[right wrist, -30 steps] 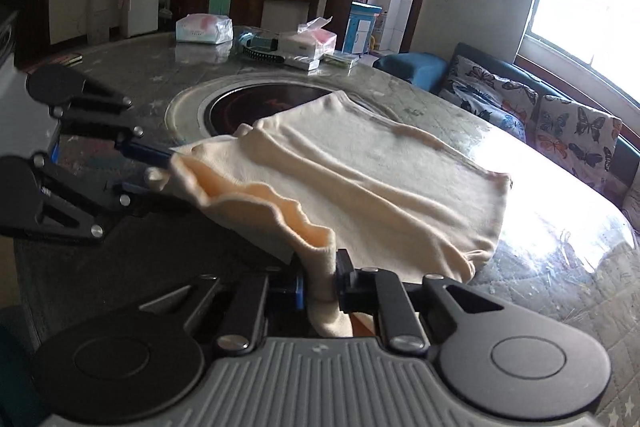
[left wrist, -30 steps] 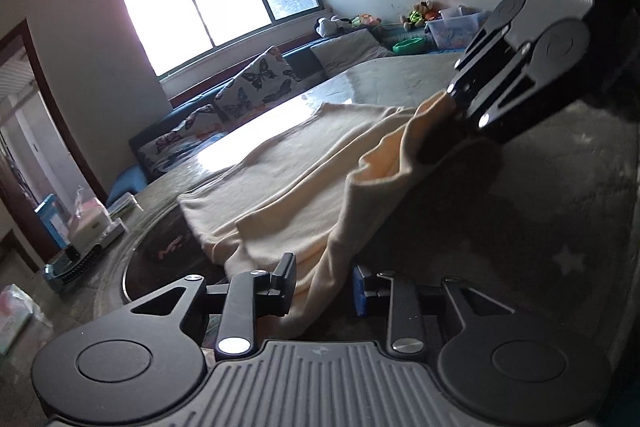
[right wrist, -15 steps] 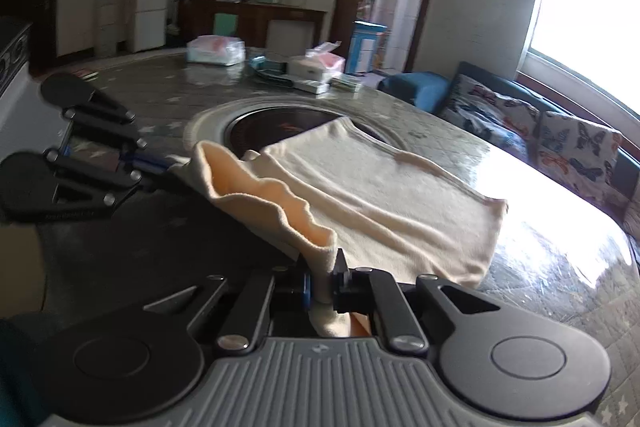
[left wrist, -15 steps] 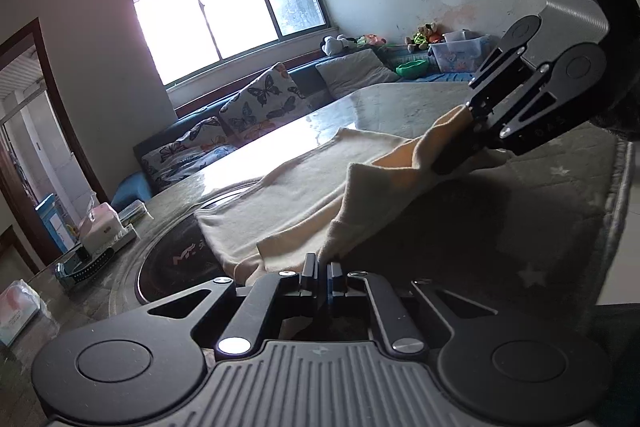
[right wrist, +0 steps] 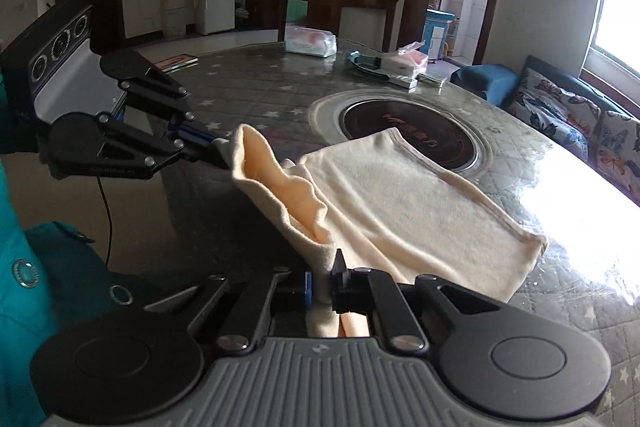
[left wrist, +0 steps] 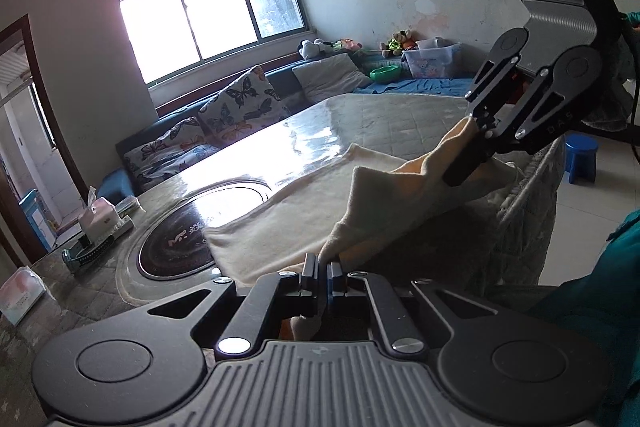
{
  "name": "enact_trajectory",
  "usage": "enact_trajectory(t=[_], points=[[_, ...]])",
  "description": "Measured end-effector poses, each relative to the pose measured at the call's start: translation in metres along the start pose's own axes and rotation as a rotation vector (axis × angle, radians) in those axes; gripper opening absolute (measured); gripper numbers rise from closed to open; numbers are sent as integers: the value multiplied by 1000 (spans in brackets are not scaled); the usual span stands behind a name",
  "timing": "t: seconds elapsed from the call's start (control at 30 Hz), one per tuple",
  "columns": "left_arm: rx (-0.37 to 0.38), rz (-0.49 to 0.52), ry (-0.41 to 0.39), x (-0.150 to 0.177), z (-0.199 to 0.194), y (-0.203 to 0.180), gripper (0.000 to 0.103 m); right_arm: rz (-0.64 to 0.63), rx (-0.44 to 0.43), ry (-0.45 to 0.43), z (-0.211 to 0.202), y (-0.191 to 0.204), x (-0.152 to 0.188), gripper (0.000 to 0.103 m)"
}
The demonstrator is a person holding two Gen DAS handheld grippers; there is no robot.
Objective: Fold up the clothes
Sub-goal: 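Lift the hem with both grippers and fold it over toward the collar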
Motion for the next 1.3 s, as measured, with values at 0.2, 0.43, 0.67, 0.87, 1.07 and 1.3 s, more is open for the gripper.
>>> enact_trajectory(t=[0.2,0.43,0.67,0.87,1.07,1.3], points=[[-25,-16,-22,-20,18,22,4,39,3,-17,-2,-18,-16,7],[-62,-72,-5,-66,76,63,5,84,24,-19,10,-69,-47,7],[-67,-110,100,-99,165,93,5,142,69,23,60,-136,-74,7],[-86,-189,209,-95,228,112,9,271,109,51,121,-181,-73,13],[-140,-294,166,-92,221,124,27,430,190,-31,129,-192,-56,25],[-97,-366,108,-81,179,120,27,410,159,-72,108,-168,-45,34]])
Point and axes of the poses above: each gripper's, at about its wrist camera, not at the fingertips, and z roughly the way its jaws point, y to its left, x to its underside, the point moved 3 cm from there along z, roughly the way its jaws point, and after that the axes turned 13 degrees about y, right-handed, at the moved point
